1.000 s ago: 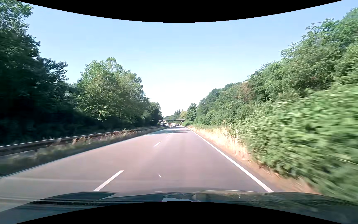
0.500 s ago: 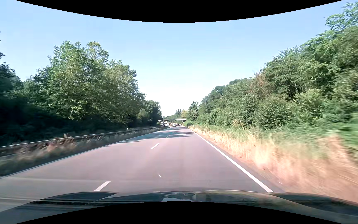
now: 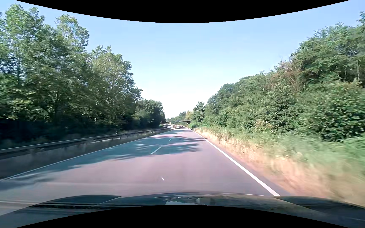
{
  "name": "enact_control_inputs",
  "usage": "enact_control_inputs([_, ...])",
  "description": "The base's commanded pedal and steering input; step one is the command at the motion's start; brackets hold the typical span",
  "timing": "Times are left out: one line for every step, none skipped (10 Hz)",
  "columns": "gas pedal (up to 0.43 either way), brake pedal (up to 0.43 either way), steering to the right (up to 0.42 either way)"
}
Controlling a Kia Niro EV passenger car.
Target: Follow the waypoints while adhering to traffic rules and regulations
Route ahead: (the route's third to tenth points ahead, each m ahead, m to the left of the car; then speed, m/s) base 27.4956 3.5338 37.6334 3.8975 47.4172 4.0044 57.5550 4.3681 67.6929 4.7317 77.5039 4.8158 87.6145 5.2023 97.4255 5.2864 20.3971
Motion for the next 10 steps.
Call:
enact_control_inputs([0.177, 0.000, -0.006])
enact_control_inputs([0.177, 0.000, -0.006])
enact_control_inputs([0.177, 0.000, -0.006])
enact_control_inputs([0.177, 0.000, -0.006])
enact_control_inputs([0.177, 0.000, -0.006])
enact_control_inputs([0.177, 0.000, -0.006])
enact_control_inputs([0.177, 0.000, -0.005])
enact_control_inputs([0.177, 0.000, -0.004])
enact_control_inputs([0.177, 0.000, -0.004])
enact_control_inputs([0.177, 0.000, -0.003])
